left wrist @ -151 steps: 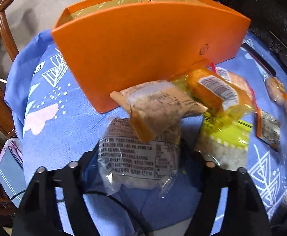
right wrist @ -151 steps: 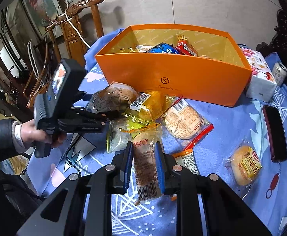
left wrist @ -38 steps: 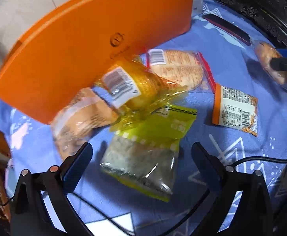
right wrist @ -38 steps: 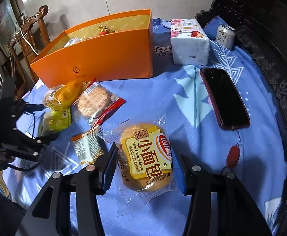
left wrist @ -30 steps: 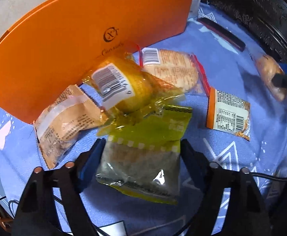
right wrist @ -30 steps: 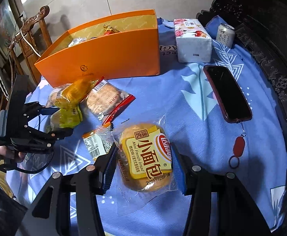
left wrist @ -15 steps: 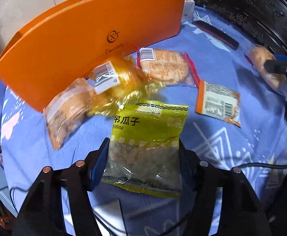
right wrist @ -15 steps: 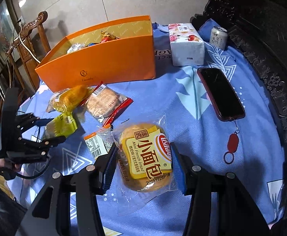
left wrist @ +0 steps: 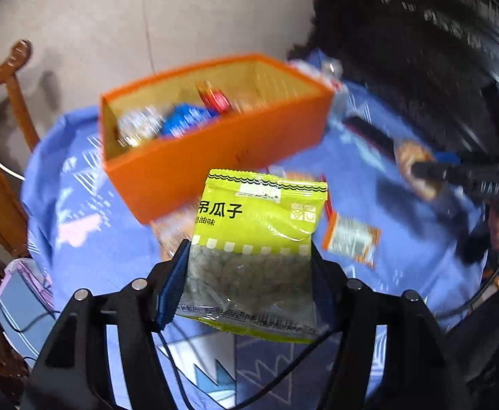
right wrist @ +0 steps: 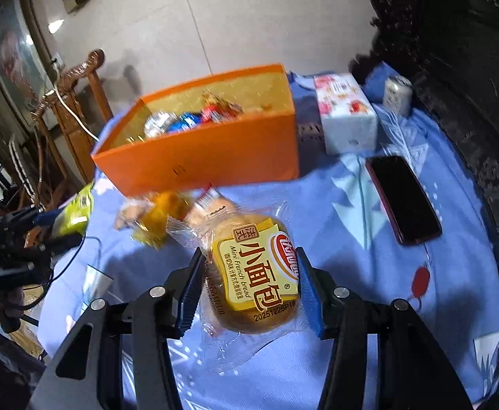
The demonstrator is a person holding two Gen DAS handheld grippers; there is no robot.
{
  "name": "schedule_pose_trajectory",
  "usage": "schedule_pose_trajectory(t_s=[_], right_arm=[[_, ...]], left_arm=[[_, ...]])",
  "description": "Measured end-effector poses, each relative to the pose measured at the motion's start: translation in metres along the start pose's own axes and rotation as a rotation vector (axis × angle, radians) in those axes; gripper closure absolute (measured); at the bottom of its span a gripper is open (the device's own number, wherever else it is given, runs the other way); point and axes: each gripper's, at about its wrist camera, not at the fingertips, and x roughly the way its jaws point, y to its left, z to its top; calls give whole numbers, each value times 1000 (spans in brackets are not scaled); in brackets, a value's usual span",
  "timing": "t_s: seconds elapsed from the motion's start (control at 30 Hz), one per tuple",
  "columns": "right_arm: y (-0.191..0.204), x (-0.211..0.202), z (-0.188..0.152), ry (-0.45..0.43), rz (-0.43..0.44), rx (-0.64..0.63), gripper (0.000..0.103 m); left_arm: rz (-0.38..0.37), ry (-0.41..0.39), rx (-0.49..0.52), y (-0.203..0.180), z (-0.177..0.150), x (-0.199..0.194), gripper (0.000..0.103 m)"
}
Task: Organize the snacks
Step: 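Lift the bread bag and seed bag toward the orange box with both tools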
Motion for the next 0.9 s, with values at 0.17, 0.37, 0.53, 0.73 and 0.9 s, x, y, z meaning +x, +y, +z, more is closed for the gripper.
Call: schedule_pose_trajectory(t_s=[0.17,0.37,0.53,0.73,0.9], right_arm=[[14,-7,26,-55,22,-64,51],[26,-9,79,-146,63,-107,51],[38,-4,145,-246,77,-146,51],[51,-8,193,-378,16,-157,19],[44,1,165,-297,69,-158,18]], left_arm=[[41,-72,-24,11,31,-23,40],[51,-142,-49,25,85,-27,40],[61,-203,-75,36,147,-18,39],[187,-212,-208,63,199,-3,4],[211,-219,-226,66,165,-7,4]])
